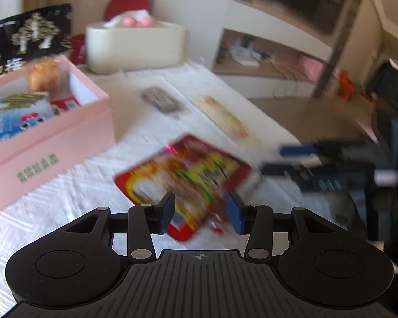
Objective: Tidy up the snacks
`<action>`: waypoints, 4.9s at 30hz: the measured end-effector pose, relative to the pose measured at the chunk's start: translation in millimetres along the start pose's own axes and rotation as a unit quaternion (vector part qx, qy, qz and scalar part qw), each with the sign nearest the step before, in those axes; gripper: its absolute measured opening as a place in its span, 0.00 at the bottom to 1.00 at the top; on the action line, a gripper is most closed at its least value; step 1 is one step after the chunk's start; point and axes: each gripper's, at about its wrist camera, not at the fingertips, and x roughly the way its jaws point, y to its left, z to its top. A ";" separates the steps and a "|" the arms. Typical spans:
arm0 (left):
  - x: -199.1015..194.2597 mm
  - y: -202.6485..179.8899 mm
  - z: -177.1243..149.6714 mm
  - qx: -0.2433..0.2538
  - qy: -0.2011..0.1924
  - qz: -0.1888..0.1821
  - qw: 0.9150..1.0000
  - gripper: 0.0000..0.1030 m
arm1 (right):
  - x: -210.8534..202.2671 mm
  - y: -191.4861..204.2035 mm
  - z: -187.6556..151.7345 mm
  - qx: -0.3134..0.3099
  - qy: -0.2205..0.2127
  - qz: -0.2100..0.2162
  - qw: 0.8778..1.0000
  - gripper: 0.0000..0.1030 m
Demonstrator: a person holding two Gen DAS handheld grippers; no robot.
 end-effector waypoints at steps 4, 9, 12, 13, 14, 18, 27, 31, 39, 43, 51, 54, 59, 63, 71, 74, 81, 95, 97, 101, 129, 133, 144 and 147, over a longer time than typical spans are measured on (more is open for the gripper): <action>8.0 28.4 16.3 -0.062 -0.038 0.020 0.997 0.46 | -16.2 8.0 1.4 -0.017 -0.028 0.046 0.998 0.67; 35.1 46.8 29.6 -0.073 -0.053 0.028 0.996 0.46 | -4.7 34.1 21.9 -0.015 -0.006 0.112 0.994 0.70; 47.0 54.2 29.7 -0.076 -0.047 0.013 0.996 0.46 | 19.8 36.5 29.2 0.038 0.043 0.132 0.990 0.70; 50.6 57.1 29.1 -0.081 -0.039 0.000 0.996 0.46 | 26.8 34.1 28.7 0.058 0.058 0.140 0.987 0.69; 54.5 60.0 28.7 -0.087 -0.030 -0.014 0.996 0.46 | 30.4 32.0 27.1 0.071 0.063 0.146 0.985 0.67; 51.8 68.3 21.6 -0.101 -0.025 -0.065 0.992 0.45 | 29.6 30.8 24.4 0.052 0.061 0.145 0.986 0.38; -12.2 74.6 -20.2 -0.135 -0.022 -0.086 0.987 0.36 | 48.9 51.3 56.5 0.001 0.054 0.194 0.980 0.28; -47.0 60.9 -28.3 -0.109 -0.032 -0.043 0.993 0.36 | 66.3 76.2 67.8 -0.032 0.063 0.239 0.968 0.27; -49.8 58.8 -27.9 -0.087 -0.053 0.069 0.992 0.36 | 15.5 70.3 43.7 -0.119 0.052 0.226 0.965 0.75; -34.2 81.0 -31.4 -0.143 -0.057 0.064 0.986 0.36 | 4.6 72.2 11.7 -0.183 0.055 0.159 0.969 0.74; -42.1 58.0 -36.0 -0.107 -0.045 0.073 0.991 0.38 | 23.3 30.2 29.4 -0.059 -0.002 0.051 0.997 0.74; -47.2 22.5 -27.6 -0.014 -0.043 0.139 0.989 0.38 | 21.5 23.8 25.3 -0.037 -0.006 0.064 0.997 0.74; -7.9 -6.1 -18.7 0.012 -0.002 0.153 0.988 0.40 | 24.8 17.8 16.6 -0.003 -0.004 0.056 0.998 0.76; 15.0 -25.1 -19.0 0.054 0.010 0.150 0.987 0.88 | 25.9 11.6 17.1 0.016 -0.003 0.052 0.999 0.76; 7.2 -16.9 -20.6 0.012 -0.011 0.118 0.993 0.97 | 26.5 9.5 16.0 0.028 -0.001 0.058 0.998 0.77; 3.1 -9.2 -21.2 0.008 -0.013 0.158 0.987 0.97 | 27.7 9.9 16.7 0.026 0.000 0.058 0.998 0.79; 17.7 14.4 -19.9 -0.028 0.009 0.149 0.988 0.97 | 28.7 11.7 16.8 0.022 0.003 0.060 0.998 0.82; 29.2 7.9 -17.2 0.011 -0.005 0.143 0.990 0.92 | 33.1 0.1 20.1 0.042 0.015 0.119 0.992 0.98; 23.1 8.2 -20.2 0.012 -0.015 0.146 0.989 0.84 | 33.7 -2.1 21.0 0.046 0.018 0.127 0.991 0.99; 9.9 10.7 -28.1 0.000 -0.036 0.135 0.990 0.74 | 34.4 7.2 22.3 0.010 0.031 0.119 0.992 1.00; -88.9 27.2 -60.7 -0.128 -0.091 0.090 0.983 0.71 | 109.2 65.3 116.8 -0.089 0.075 0.034 0.993 0.36; -92.4 19.7 -67.6 -0.129 -0.076 0.078 0.986 0.71 | 41.7 65.5 106.6 -0.077 0.062 0.085 0.991 0.36; -127.3 37.0 -14.3 -0.149 -0.169 0.105 0.969 0.71 | -99.3 102.7 69.8 -0.169 -0.022 0.158 0.973 0.36; -127.5 56.6 30.8 -0.144 -0.205 0.126 0.960 0.72 | -102.8 110.3 68.5 -0.174 -0.035 0.164 0.970 0.36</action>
